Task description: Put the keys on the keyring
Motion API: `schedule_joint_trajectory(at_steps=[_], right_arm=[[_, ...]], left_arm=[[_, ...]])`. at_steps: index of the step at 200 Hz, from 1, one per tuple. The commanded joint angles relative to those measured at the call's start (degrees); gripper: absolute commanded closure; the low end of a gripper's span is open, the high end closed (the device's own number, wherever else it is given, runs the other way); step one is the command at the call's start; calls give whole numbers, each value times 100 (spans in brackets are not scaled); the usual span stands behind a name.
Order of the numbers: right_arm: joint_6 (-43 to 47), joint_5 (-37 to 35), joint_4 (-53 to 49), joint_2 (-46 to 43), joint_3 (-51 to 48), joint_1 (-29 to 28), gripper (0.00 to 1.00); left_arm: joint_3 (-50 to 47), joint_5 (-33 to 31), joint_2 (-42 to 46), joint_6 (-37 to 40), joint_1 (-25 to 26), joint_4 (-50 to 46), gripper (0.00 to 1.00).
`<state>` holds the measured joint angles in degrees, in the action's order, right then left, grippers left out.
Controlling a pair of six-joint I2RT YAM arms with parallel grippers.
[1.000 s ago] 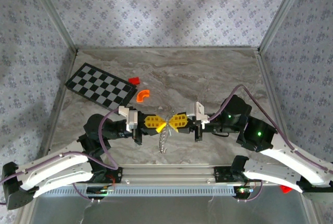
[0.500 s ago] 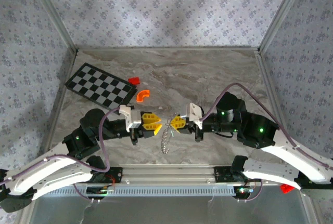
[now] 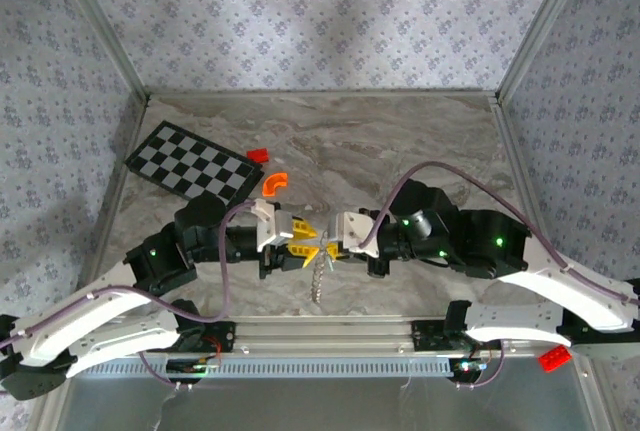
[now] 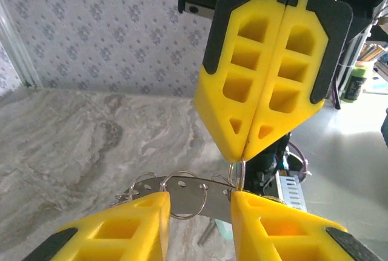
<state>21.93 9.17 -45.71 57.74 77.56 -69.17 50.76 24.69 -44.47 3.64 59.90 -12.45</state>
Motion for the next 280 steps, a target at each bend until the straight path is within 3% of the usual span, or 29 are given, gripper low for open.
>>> schedule_joint_trajectory(at_steps=[1, 124, 201, 280], right_arm=[[240, -335, -181, 127, 268, -122, 100], [304, -557, -227, 243, 391, -167, 100], [344, -427, -170, 326, 370, -176, 100], [320, -358, -88, 256, 313, -176, 100]], left_arm=[[249, 213, 2, 84, 4, -45, 68], [164, 396, -92, 46, 4, 14, 73], [82, 241, -142, 49, 4, 210, 82], [86, -125, -231, 65, 4, 90, 82]])
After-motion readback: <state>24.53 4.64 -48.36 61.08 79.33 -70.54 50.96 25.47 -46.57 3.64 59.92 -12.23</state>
